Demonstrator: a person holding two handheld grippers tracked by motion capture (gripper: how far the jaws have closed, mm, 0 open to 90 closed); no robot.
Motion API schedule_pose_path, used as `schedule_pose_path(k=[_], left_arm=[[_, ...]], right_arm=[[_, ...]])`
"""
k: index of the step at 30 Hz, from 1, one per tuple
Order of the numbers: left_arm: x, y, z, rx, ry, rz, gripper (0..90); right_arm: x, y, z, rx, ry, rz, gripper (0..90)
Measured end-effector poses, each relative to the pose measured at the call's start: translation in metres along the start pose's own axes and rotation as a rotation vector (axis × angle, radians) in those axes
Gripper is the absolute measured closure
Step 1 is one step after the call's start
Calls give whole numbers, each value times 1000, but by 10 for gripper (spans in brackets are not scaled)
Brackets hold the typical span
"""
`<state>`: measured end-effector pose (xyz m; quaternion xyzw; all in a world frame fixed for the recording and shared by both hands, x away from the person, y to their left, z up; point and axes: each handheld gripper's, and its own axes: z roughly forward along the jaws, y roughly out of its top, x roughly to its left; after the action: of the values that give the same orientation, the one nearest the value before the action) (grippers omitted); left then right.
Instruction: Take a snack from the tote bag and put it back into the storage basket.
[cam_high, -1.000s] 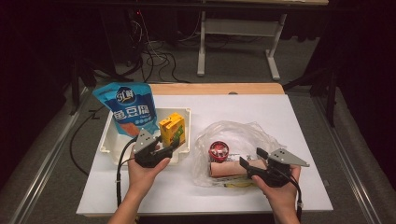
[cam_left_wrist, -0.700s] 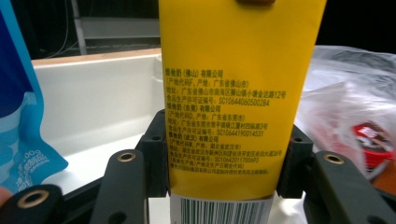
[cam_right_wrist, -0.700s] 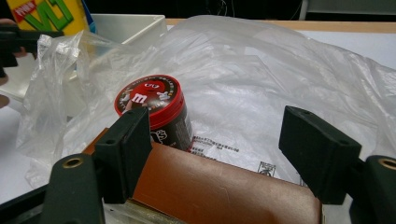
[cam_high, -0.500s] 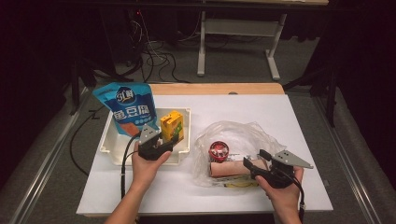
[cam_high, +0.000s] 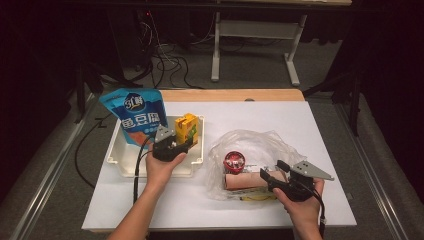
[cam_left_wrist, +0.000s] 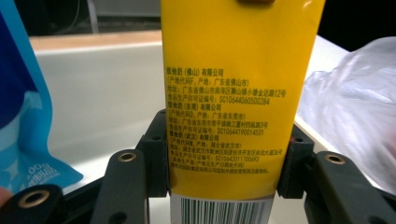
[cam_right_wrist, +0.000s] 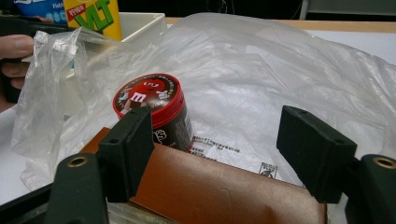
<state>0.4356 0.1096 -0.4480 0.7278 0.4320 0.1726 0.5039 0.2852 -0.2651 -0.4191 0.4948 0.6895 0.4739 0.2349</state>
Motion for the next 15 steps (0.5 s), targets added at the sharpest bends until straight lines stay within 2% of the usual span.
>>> schedule_pose_path(k=[4, 10, 15], left_arm=[[2, 1, 5, 7, -8, -7, 502], [1, 2, 18, 70, 3, 27, 502], [1, 2, 28, 100, 6, 22, 501]], right_arm=[[0, 0, 0, 1, -1, 2, 281], [0, 0, 1, 5, 0, -2, 283], [1, -1, 2, 8, -4, -4, 285]])
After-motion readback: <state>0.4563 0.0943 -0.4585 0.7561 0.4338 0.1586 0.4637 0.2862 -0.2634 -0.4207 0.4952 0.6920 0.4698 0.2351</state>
